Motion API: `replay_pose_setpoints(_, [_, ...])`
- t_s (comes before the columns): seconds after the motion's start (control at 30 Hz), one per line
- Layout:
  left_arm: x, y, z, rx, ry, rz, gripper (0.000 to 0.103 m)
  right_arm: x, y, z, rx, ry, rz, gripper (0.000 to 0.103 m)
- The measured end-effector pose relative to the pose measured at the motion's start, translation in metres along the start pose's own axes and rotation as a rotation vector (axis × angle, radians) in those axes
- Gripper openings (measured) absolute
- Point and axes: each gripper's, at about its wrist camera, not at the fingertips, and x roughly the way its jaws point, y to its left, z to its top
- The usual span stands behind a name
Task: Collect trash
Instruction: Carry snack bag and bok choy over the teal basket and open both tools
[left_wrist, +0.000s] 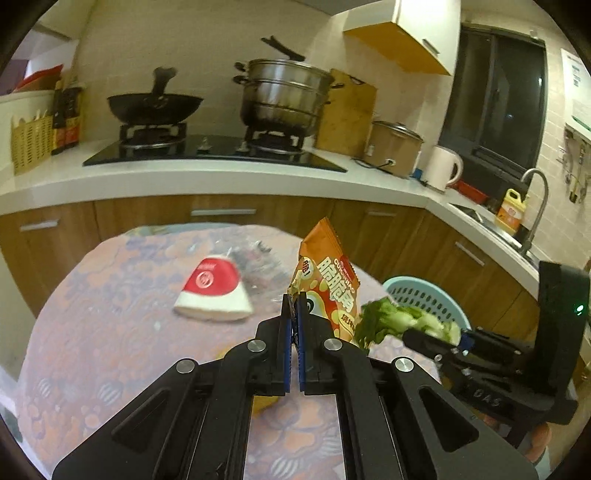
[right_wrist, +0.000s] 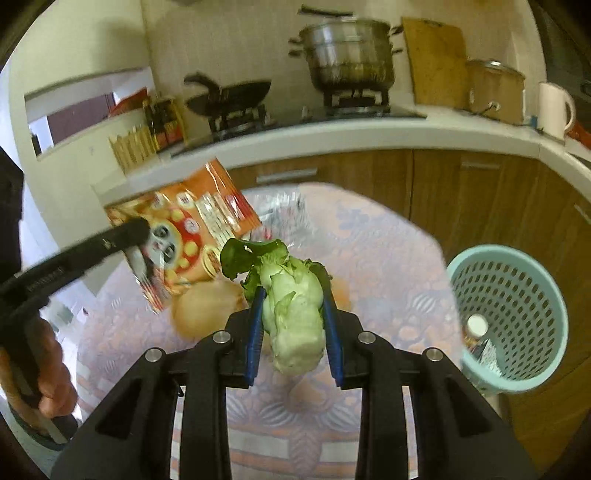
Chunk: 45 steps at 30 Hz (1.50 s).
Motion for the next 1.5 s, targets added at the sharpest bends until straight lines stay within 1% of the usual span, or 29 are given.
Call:
replay_pose_setpoints(0.07, [0.004, -0.010, 0.004, 0.015, 0.002, -0.017, 0.001, -0.009, -0.009, 0.005, 0.011, -0.025, -0.015, 0.026])
replay_pose_setpoints(0.17, [0.015, -0.024, 0.011, 0.037, 0.008, -0.041, 0.001, -0.019, -0.026, 0.010, 0.028, -0.060, -0.066, 0.026])
replay_pose_setpoints(0.3, [0.036, -0.050, 0.023, 0.075, 0.030, -0.082, 0.001, -0.027, -0.061, 0.015, 0.076, -0.093, -0.136, 0.026])
replay_pose_setpoints(0.37, [0.050, -0.069, 0.030, 0.106, 0.049, -0.100, 0.001, -0.028, -0.080, 0.016, 0.100, -0.102, -0.171, 0.026])
replay_pose_setpoints(0.47, [0.074, -0.099, 0.035, 0.155, 0.087, -0.098, 0.001, -0.029, -0.111, 0.016, 0.147, -0.111, -0.216, 0.026])
replay_pose_setpoints(0.6, [0.108, -0.140, 0.037, 0.209, 0.134, -0.135, 0.001, -0.030, -0.154, 0.010, 0.226, -0.123, -0.290, 0.026])
replay_pose_setpoints(0.7, [0.125, -0.159, 0.036, 0.223, 0.152, -0.155, 0.001, -0.026, -0.185, 0.004, 0.294, -0.112, -0.335, 0.026])
replay_pose_setpoints(0.77, [0.140, -0.173, 0.032, 0.215, 0.179, -0.188, 0.001, -0.020, -0.205, -0.004, 0.331, -0.097, -0.364, 0.026])
replay_pose_setpoints(0.87, [0.162, -0.190, 0.024, 0.242, 0.213, -0.196, 0.001, -0.007, -0.233, -0.012, 0.391, -0.057, -0.385, 0.026])
replay_pose_setpoints(1.0, [0.193, -0.208, 0.015, 0.263, 0.260, -0.194, 0.002, 0.013, -0.261, -0.020, 0.456, 0.001, -0.391, 0.027])
replay_pose_setpoints(1.07, [0.209, -0.213, 0.012, 0.268, 0.276, -0.185, 0.007, 0.022, -0.270, -0.022, 0.477, 0.027, -0.402, 0.029])
replay_pose_setpoints(1.13, [0.219, -0.213, 0.008, 0.269, 0.272, -0.159, 0.046, 0.033, -0.281, -0.025, 0.502, 0.067, -0.404, 0.031])
replay_pose_setpoints(1.17, [0.223, -0.211, 0.004, 0.270, 0.268, -0.138, 0.048, 0.034, -0.284, -0.027, 0.508, 0.073, -0.399, 0.031])
replay_pose_setpoints(1.2, [0.227, -0.211, 0.002, 0.272, 0.277, -0.132, 0.048, 0.037, -0.287, -0.029, 0.512, 0.083, -0.399, 0.031])
replay_pose_setpoints(1.23, [0.230, -0.210, 0.000, 0.272, 0.290, -0.134, 0.048, 0.037, -0.288, -0.033, 0.511, 0.091, -0.405, 0.035])
replay_pose_setpoints(1.27, [0.232, -0.208, -0.003, 0.270, 0.298, -0.137, 0.048, 0.037, -0.290, -0.035, 0.511, 0.096, -0.408, 0.049])
replay_pose_setpoints(1.3, [0.232, -0.207, -0.003, 0.270, 0.299, -0.136, 0.048, 0.037, -0.291, -0.036, 0.515, 0.094, -0.407, 0.056])
replay_pose_setpoints(1.33, [0.230, -0.204, -0.004, 0.272, 0.297, -0.133, 0.048, 0.034, -0.291, -0.038, 0.520, 0.080, -0.401, 0.059])
replay_pose_setpoints(1.43, [0.222, -0.198, -0.003, 0.246, 0.286, -0.143, 0.048, 0.029, -0.286, -0.038, 0.505, 0.065, -0.420, 0.059])
replay_pose_setpoints(1.5, [0.214, -0.194, -0.001, 0.230, 0.272, -0.150, 0.048, 0.025, -0.281, -0.036, 0.504, 0.057, -0.410, 0.059])
